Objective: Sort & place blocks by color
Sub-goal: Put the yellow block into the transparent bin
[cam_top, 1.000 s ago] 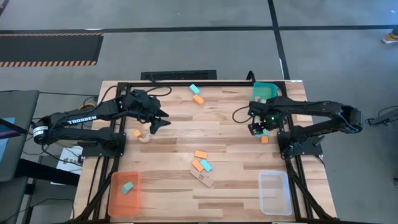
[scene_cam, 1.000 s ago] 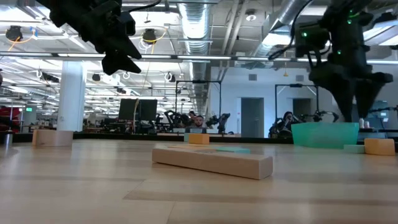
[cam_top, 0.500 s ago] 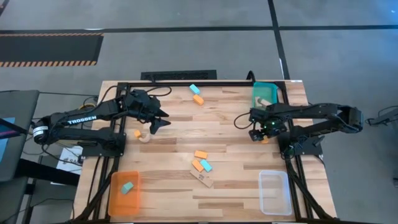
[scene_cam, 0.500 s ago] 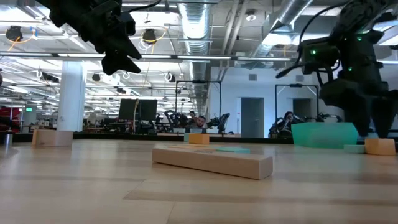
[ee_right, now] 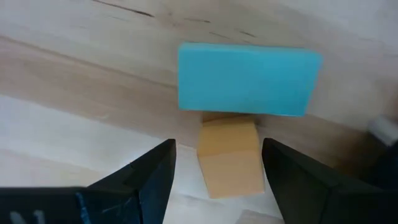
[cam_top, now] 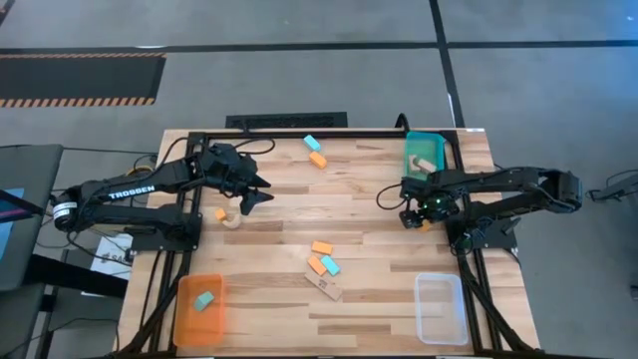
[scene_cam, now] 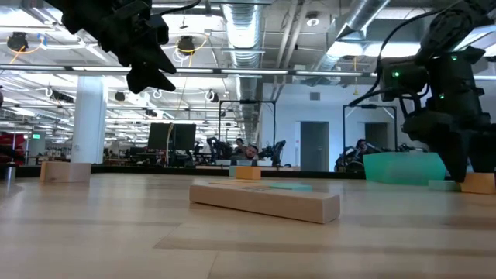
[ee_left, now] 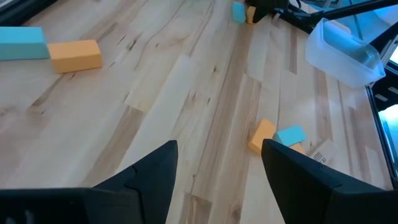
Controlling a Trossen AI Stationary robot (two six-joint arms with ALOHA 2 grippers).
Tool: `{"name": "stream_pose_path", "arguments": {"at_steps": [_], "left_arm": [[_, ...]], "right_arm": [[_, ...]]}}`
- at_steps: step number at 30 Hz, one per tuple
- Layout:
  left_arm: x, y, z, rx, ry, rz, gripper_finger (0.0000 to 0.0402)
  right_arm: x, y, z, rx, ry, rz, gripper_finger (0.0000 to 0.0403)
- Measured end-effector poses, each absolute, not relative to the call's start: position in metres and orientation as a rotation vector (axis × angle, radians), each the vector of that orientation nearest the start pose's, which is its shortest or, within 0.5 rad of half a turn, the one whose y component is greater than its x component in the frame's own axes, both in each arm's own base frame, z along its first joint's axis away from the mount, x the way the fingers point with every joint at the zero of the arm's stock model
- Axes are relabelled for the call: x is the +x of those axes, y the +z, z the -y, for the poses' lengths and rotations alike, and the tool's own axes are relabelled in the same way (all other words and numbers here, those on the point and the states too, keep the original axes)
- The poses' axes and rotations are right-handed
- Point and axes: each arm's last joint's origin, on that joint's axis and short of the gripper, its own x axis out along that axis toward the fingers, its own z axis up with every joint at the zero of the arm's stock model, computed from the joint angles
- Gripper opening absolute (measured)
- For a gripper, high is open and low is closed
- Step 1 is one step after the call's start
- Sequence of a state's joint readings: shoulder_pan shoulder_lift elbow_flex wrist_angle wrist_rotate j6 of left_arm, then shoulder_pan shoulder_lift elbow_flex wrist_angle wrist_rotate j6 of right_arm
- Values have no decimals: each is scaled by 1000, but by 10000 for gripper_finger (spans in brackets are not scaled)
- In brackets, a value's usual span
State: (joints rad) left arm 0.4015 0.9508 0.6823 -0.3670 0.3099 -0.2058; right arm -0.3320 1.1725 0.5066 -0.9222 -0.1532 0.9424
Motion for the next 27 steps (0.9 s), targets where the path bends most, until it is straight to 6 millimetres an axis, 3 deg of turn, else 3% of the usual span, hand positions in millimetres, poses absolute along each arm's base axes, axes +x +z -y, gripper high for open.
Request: {"name": "stream_pose_path", "arguments": {"at_steps": [5, 12, 15, 21, 27], "left_arm": [[183, 255, -68, -421, 150, -587, 222], [183, 255, -68, -432, 154, -589, 222], [183, 254, -68, -451, 148, -600, 222], [181, 252, -67, -467, 136, -628, 222], [181, 252, -66, -467, 116, -628, 222]], "right_arm": [[138, 141, 38, 1088, -854, -1418, 237], [140, 141, 31, 1052, -815, -1431, 130], [144, 145, 28, 1022, -781, -1432, 118], [177, 172, 25, 946, -588, -1254, 118], [206, 219, 5, 1001, -312, -1168, 118]]}}
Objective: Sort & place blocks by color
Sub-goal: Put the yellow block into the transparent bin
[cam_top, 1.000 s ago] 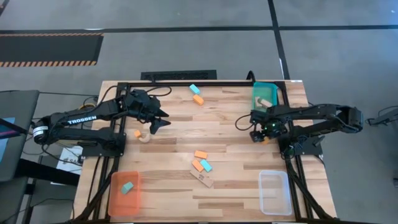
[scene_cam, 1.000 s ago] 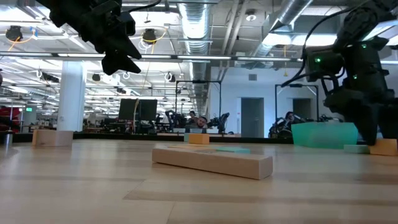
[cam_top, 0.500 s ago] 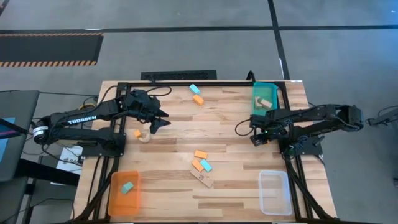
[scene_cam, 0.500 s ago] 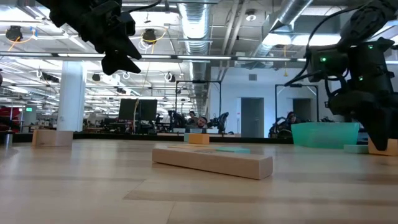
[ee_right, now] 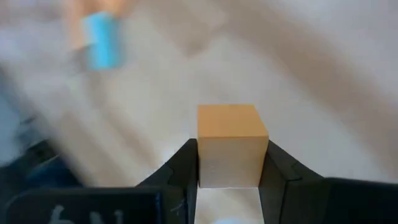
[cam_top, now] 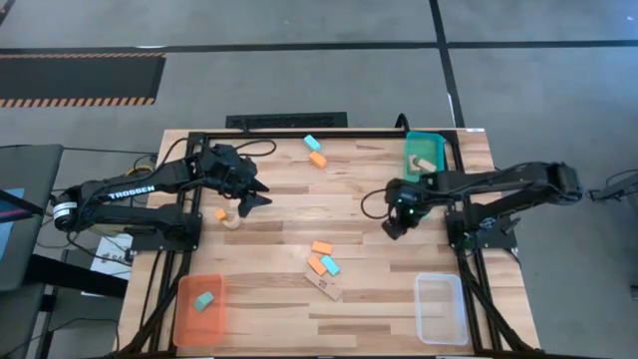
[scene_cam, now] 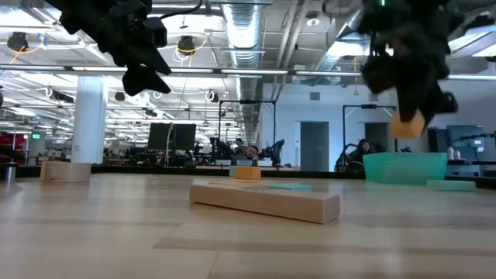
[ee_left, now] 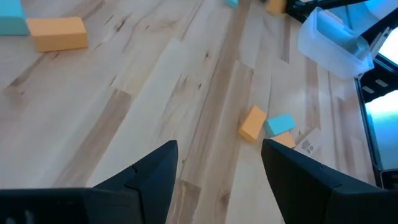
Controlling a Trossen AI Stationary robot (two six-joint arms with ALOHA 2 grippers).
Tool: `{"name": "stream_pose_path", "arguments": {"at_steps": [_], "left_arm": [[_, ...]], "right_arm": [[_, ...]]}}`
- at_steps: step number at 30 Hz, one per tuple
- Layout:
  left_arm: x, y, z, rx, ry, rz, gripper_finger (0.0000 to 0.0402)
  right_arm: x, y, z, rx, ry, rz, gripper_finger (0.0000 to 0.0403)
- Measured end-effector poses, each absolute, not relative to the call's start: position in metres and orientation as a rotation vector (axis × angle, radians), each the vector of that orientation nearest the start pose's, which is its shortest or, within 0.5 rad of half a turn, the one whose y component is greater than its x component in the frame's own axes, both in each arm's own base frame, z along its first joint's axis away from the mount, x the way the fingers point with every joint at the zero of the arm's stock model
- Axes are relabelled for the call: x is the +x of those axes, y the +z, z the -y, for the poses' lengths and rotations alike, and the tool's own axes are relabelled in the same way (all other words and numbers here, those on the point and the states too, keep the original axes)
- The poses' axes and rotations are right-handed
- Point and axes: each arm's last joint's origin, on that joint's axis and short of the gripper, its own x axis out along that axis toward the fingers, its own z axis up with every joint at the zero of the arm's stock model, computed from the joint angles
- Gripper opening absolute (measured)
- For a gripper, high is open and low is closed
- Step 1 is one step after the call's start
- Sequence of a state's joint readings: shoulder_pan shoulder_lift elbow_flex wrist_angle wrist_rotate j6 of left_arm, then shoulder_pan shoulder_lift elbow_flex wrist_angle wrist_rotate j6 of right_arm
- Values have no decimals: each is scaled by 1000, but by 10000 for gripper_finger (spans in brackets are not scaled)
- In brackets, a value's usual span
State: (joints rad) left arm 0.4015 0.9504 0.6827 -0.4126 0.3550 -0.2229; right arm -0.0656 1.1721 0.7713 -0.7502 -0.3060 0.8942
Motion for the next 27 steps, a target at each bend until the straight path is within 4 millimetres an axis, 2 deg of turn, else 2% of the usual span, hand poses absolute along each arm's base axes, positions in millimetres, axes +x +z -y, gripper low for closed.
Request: {"name": "stream_pose_path", "arguments": {"at_steps": [5, 11, 19, 24, 27], "left_arm": [[181, 252, -66, -414, 99, -629, 222], [182, 253, -66, -334, 74, -619, 222], [183, 254, -67, -245, 57, -602, 222], [184, 256, -68, -199, 77, -584, 222], [185, 258, -69, -187, 76, -560, 222]], "right_arm": [[212, 244, -31, 1102, -105, -1242, 127], [197, 245, -83, 1228, -54, -1461, 133], [168, 243, -133, 1387, -301, -1680, 135], [156, 230, -144, 1301, -497, -1767, 136], [155, 219, -144, 1236, -583, -1805, 136]]}}
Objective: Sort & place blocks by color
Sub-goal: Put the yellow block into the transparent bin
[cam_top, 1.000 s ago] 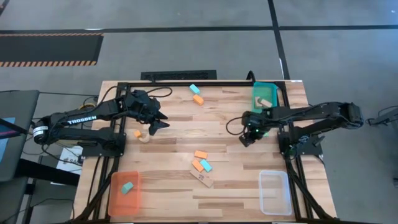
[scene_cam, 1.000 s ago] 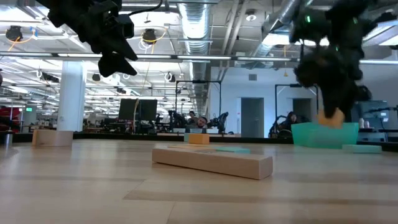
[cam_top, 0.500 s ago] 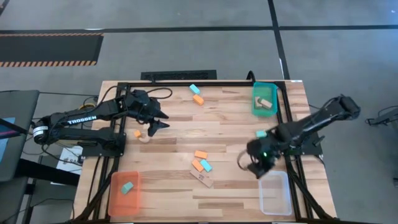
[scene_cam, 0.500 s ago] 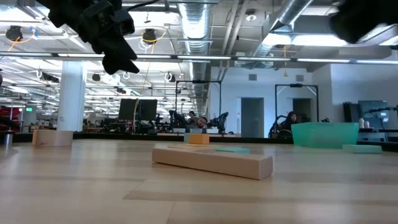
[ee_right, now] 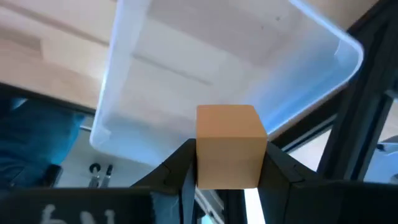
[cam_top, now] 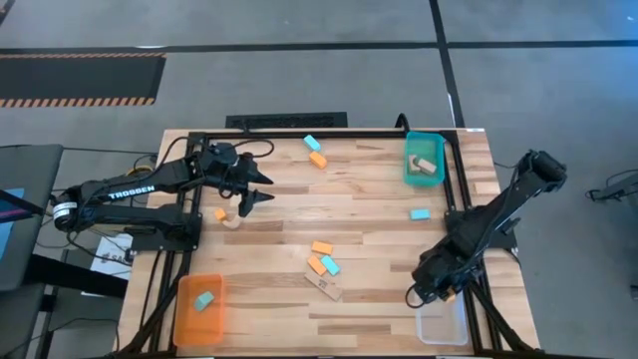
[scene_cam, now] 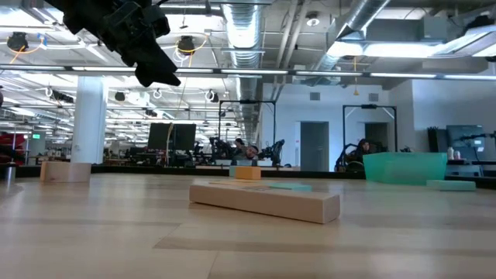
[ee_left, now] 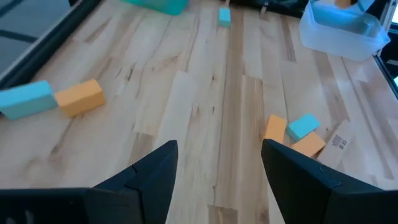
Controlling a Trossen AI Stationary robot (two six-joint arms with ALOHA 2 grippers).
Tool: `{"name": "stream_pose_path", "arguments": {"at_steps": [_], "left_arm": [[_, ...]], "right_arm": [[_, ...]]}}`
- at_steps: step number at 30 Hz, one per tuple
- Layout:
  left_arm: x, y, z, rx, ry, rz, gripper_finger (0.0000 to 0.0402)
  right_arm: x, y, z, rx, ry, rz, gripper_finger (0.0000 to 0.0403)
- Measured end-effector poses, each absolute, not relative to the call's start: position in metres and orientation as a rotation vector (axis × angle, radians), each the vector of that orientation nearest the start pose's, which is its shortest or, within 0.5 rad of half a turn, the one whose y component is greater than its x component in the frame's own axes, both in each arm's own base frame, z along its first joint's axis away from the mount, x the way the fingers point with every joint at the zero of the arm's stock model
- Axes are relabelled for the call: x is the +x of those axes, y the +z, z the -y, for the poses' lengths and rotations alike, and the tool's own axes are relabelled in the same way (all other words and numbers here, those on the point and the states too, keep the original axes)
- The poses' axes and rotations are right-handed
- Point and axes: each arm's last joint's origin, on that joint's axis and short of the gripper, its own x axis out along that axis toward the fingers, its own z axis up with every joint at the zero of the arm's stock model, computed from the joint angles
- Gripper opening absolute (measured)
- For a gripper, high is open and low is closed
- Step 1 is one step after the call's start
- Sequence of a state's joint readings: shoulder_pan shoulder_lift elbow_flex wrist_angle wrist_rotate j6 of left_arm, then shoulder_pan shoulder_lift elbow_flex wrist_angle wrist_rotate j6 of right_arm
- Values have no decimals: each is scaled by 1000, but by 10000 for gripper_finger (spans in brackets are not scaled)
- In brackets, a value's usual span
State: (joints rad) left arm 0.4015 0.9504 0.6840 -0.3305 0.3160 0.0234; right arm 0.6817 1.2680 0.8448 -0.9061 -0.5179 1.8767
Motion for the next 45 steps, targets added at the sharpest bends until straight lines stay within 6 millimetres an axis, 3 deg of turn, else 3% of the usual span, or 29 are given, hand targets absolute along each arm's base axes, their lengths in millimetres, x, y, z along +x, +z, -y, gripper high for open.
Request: {"name": "stream_pose_path", "arguments": {"at_steps": [7, 14, 19, 26, 36, 45], "left_arm": [[185, 257, -69, -192, 75, -569, 222], [184, 256, -68, -207, 65, -581, 222], [184, 256, -68, -206, 66, -579, 222], [184, 256, -68, -214, 68, -579, 222], [184, 256, -67, -255, 27, -574, 222], [184, 256, -65, -295, -23, -578, 222]], "right_arm": [[165, 202, -152, 1173, -592, -1829, 145], [166, 198, -154, 1154, -584, -1868, 207], [163, 205, -152, 1167, -552, -1872, 250], [160, 224, -141, 1207, -422, -1811, 259], [175, 236, -111, 1179, -421, -1449, 260], [218, 232, -78, 1102, -335, -1165, 260]]}}
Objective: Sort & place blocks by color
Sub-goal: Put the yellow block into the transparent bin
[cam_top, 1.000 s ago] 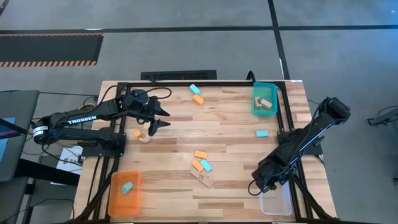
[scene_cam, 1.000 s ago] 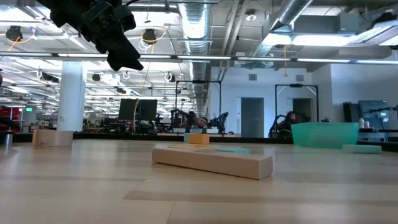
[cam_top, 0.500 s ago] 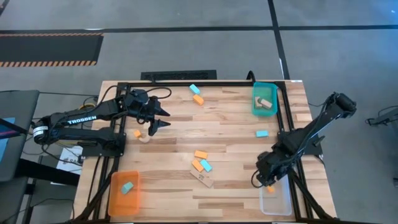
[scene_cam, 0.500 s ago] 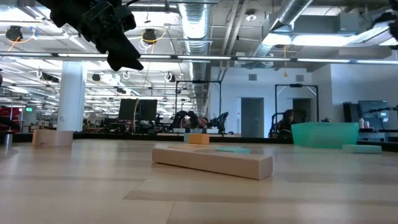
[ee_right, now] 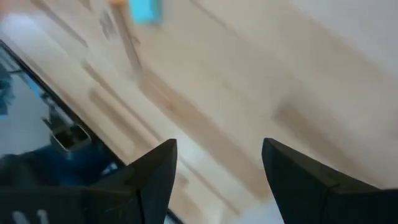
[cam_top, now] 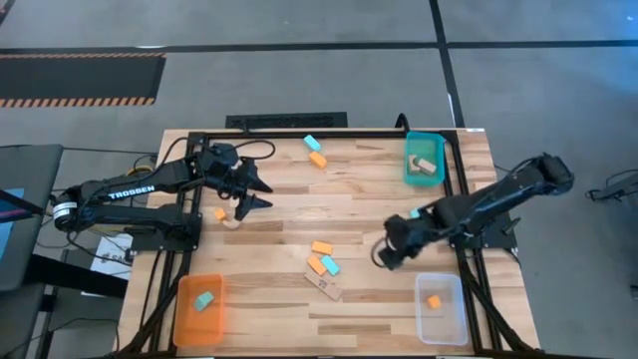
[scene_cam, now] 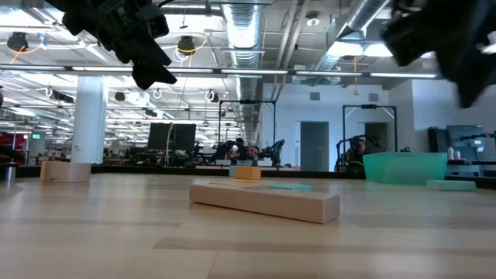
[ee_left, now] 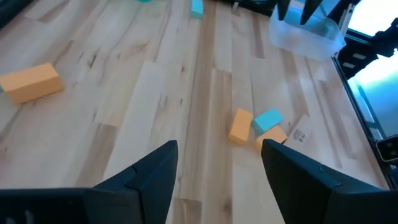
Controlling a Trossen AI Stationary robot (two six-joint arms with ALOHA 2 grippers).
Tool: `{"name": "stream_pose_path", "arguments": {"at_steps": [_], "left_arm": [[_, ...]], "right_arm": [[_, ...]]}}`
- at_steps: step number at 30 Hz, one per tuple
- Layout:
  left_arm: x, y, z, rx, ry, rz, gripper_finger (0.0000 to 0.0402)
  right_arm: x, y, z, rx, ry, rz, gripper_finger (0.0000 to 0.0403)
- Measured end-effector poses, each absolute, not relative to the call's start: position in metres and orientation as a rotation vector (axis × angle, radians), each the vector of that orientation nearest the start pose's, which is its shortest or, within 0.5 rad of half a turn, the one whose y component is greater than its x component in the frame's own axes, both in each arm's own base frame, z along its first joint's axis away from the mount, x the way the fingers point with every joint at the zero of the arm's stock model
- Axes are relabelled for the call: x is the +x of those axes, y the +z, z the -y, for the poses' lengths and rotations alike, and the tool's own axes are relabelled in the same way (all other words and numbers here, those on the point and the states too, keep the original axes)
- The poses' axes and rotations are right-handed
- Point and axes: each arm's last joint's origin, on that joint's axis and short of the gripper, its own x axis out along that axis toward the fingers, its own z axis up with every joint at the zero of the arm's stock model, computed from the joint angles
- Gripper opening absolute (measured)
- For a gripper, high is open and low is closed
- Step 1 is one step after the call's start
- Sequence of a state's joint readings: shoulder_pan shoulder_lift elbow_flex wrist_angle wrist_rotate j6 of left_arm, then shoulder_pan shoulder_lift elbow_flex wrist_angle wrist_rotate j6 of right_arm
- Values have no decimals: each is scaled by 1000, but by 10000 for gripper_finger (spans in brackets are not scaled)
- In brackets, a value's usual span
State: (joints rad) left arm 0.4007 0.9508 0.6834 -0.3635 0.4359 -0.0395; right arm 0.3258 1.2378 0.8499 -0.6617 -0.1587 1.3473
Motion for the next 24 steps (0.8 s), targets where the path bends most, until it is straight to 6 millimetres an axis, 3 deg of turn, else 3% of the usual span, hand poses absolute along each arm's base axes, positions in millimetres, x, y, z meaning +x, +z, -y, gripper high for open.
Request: {"name": "stream_pose_path", "arguments": {"at_steps": [7, 14, 24], "left_arm": [[183, 254, -64, -295, -40, -597, 222], [181, 250, -57, -302, -122, -644, 222], [185, 244, -17, -222, -233, -765, 222]], "right_arm": [[243, 239, -55, 1071, -175, -993, 260], [258, 253, -51, 1088, -56, -806, 260], [259, 255, -52, 961, 38, -783, 260]]}}
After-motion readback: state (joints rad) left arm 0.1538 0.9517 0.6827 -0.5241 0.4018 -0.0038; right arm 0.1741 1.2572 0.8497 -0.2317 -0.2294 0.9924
